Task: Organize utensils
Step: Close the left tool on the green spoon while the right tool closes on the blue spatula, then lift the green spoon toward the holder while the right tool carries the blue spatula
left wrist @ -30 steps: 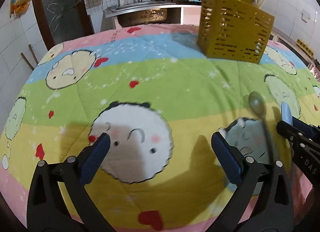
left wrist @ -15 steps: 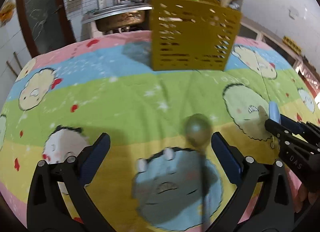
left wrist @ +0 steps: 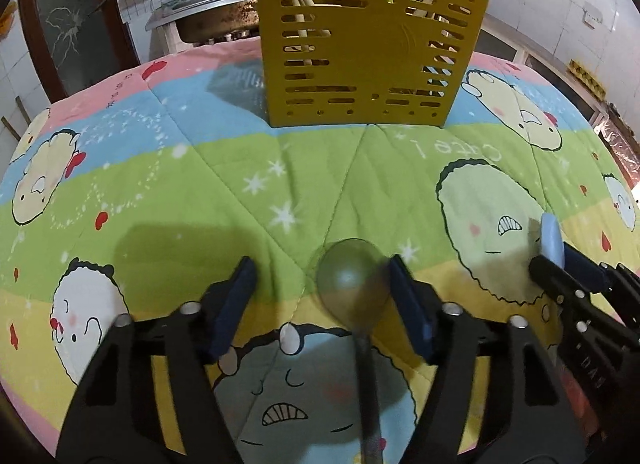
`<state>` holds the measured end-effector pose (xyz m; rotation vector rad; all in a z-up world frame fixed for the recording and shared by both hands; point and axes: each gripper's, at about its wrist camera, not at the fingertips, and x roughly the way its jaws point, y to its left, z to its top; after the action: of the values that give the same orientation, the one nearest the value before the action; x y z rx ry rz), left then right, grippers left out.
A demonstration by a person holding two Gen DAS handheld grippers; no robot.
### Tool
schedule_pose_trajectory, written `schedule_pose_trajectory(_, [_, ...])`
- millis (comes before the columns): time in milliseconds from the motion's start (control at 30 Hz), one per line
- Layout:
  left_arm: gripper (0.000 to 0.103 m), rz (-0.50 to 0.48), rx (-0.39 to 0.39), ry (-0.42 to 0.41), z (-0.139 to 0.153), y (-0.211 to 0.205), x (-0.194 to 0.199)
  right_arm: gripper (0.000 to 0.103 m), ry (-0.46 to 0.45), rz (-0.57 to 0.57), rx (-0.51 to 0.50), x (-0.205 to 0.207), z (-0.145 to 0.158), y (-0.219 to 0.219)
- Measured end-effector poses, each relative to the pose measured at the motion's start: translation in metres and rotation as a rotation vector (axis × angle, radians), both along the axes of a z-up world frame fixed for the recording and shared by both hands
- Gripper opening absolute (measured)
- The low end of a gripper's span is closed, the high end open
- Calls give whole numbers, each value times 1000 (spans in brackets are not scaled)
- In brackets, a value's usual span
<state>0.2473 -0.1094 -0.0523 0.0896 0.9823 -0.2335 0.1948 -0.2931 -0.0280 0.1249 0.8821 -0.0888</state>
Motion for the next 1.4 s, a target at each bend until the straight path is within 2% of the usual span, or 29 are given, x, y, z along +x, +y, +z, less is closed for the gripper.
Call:
schedule_pose_trajectory(200, [35, -8, 21, -9, 1, -4, 0, 34, -3, -1, 1, 0, 0, 1])
schedule_pose_trajectory(233, [34, -6, 17, -12, 2, -2, 0, 34, -5, -2, -1, -1, 1, 2])
schedule_pose_trajectory(467, [34, -14, 14, -59, 6, 2, -6, 34, -49, -4, -9, -9, 14, 8])
schedule_pose_trajectory(800, [34, -3, -20, -203, 43, 22, -31, 34, -130, 4, -29, -21, 33, 18])
schedule_pose_trajectory(1233, [34, 33, -39, -370, 79, 55, -56, 34, -278, 19, -132, -40, 66, 41])
schedule_pose_trajectory(1400, [34, 40, -69, -403, 93, 64, -60, 34, -315, 22, -161, -43, 73, 47])
